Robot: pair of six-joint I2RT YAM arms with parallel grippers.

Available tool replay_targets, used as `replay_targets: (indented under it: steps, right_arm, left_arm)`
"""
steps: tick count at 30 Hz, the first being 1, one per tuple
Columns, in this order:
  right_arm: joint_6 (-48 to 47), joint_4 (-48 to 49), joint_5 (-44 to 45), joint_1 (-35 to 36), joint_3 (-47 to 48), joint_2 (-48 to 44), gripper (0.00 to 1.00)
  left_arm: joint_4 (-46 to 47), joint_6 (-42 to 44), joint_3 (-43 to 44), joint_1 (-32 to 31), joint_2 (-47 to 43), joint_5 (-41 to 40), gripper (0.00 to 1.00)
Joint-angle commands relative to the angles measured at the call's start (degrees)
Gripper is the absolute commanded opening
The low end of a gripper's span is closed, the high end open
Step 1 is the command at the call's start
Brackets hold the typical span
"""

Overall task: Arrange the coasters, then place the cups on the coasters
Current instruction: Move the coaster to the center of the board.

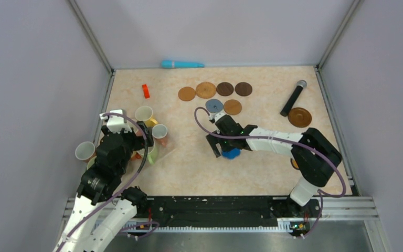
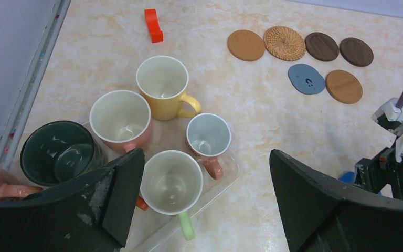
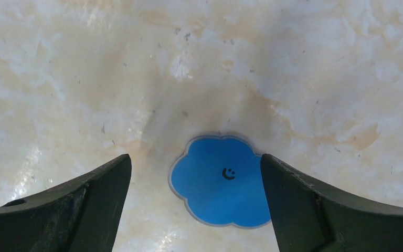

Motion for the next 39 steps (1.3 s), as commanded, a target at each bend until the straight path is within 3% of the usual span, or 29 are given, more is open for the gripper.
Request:
replay_targets:
  steps: [1, 13, 22, 39]
  right_arm:
    - [-2.23, 1.46, -2.94, 0.66, -3.21, -5.17, 0.92]
    - [10.61, -4.42, 1.70, 0.60, -9.86, -13.09, 0.93]
    - [13.43, -1.77, 1.58, 0.62, -12.36, -10.25, 0.91]
    - [13.98, 1.90, 3.25, 0.73, -6.05, 0.57, 0.69]
  left_arm:
    - [2.33, -0.16, -0.36, -0.12, -0.46, -0.22, 0.94]
    - [2.25, -0.16, -0.34, -0.12, -0.42, -0.40, 0.94]
    - [2.16, -0.08, -0.35, -0.11, -0.28, -0.34, 0.94]
    - [2.21, -0.12, -0.35, -0.12, -0.29, -0.47, 0.94]
